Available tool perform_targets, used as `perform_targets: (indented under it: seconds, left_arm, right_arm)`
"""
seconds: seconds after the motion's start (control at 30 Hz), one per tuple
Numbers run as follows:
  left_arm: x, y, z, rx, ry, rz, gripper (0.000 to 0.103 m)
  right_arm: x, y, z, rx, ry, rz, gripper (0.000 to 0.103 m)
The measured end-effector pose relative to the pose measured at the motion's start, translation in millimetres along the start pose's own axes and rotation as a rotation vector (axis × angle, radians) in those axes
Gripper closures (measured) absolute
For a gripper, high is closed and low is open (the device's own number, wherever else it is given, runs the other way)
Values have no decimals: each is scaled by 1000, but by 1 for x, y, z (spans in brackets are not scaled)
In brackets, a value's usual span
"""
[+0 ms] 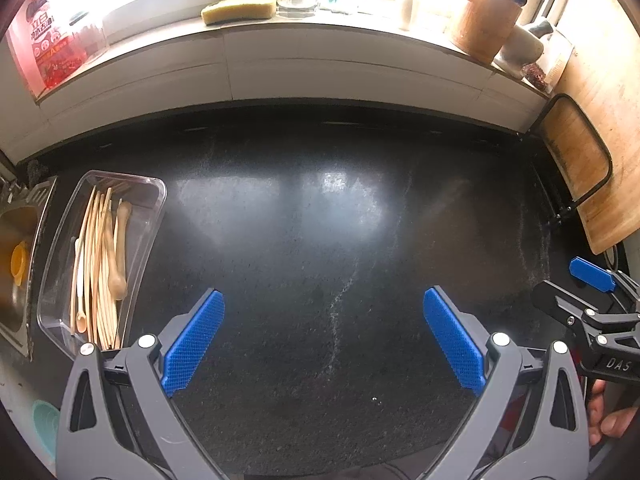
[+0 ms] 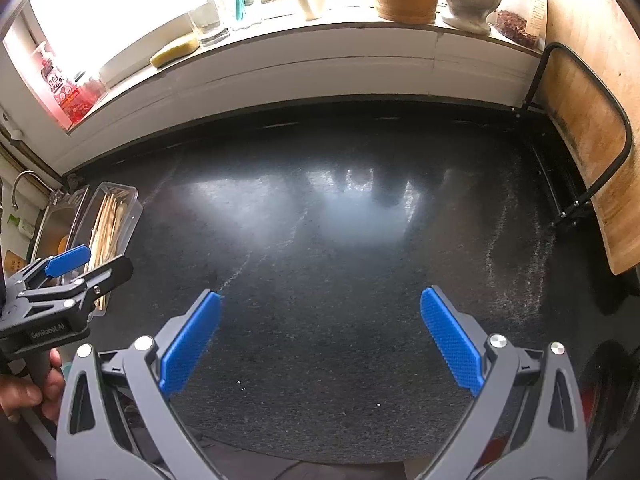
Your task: Organize utensils
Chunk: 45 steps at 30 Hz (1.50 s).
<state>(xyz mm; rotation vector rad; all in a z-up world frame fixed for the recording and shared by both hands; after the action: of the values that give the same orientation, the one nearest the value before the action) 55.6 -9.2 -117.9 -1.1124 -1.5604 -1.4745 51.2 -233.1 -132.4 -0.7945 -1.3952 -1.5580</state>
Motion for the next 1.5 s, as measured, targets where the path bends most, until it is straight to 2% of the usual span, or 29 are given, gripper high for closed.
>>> perform_targets:
  seconds: [1.5]
  left_arm:
    - [4,-6,3,11,1,-6,6]
  right_arm:
    - [3,-10,13,16,2,10,6]
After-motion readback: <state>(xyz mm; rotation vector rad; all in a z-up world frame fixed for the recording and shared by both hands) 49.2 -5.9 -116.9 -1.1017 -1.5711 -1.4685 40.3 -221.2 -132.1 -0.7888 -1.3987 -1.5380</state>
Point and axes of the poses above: each gripper's, at about its wrist camera, not at the fingertips, and x roughly against the way its jaws point, z to its left, y to its top, the point moved 6 cm from there along -x, roughly the way its jaws point, and after that the axes turned 4 degrees about z, right-handed, at the moved point
